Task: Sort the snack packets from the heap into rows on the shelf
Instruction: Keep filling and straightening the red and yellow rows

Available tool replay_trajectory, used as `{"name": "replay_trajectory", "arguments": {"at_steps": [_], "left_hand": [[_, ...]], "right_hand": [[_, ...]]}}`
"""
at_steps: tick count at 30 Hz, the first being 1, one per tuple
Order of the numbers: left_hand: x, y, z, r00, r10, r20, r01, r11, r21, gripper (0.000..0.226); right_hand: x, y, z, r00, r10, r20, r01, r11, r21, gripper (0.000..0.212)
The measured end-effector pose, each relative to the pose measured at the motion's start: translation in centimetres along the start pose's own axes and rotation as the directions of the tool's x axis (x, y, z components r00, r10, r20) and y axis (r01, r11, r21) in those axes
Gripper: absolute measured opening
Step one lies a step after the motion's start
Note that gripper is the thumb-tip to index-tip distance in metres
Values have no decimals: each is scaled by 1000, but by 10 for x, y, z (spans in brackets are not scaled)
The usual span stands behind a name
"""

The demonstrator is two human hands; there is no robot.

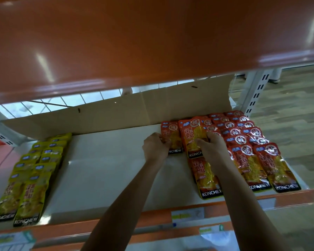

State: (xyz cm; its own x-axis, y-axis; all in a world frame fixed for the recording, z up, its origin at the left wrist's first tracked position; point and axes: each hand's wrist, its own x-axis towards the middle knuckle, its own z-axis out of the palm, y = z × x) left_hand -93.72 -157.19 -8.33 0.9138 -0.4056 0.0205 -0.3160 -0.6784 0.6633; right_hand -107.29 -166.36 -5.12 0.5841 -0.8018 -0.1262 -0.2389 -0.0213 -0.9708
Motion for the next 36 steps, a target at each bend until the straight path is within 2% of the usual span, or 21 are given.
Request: {"name": "replay_trajectory", "arguments": {"at_steps": [3, 6, 9, 11, 13, 15, 18, 20, 22, 23, 25, 29, 36], "left_hand": [[-1, 3, 1, 1000, 27, -15, -26, 998, 63, 22], [0, 3, 2, 999, 48, -1, -48, 986, 159, 28], [2, 0, 0, 998, 64, 30, -68, 982, 178, 31], [0, 0, -2, 995, 100, 10, -101, 979, 176, 32], [-3, 1, -3, 983, 178, -48, -174, 982, 69, 31], [-6, 7, -4, 974, 218, -66, -225, 967, -118, 30], [-10, 13, -6, 990, 131, 41, -105, 913, -395, 35], [-9, 11, -6, 994, 65, 89, -14, 872, -489, 42], [-9, 5, -8, 996, 19, 91, 34, 839, -543, 43], [-8, 1, -9, 996, 2, 84, 45, 830, -556, 42], [-6, -7, -10, 996, -31, 83, 73, 824, -562, 42], [-5, -15, -9, 996, -29, 79, 60, 900, -432, 43], [-11, -17, -1, 999, 39, 37, -26, 952, -306, 38]], "right_hand": [[1, -2, 0, 1000, -24, 9, 24, 1000, -17, 17], [2, -4, 0, 1000, -28, 12, 29, 999, -27, 19], [3, -5, 0, 999, -41, 19, 42, 997, -58, 23], [3, -5, 1, 998, -50, 26, 52, 995, -82, 17], [2, -6, 4, 997, -63, 42, 66, 994, -87, 6], [1, -8, 10, 996, -75, 53, 81, 989, -125, 6], [-1, -8, 20, 992, -104, 72, 115, 978, -176, 9], [0, -6, 24, 990, -128, 64, 140, 962, -233, 14], [1, -5, 24, 987, -151, 63, 163, 940, -301, 7], [1, -5, 24, 986, -158, 52, 167, 929, -329, 15], [3, -6, 22, 985, -174, 18, 167, 904, -393, 30], [4, -3, 23, 976, -218, 1, 189, 841, -507, 32], [1, 2, 28, 957, -288, 38, 248, 743, -621, 39]]}}
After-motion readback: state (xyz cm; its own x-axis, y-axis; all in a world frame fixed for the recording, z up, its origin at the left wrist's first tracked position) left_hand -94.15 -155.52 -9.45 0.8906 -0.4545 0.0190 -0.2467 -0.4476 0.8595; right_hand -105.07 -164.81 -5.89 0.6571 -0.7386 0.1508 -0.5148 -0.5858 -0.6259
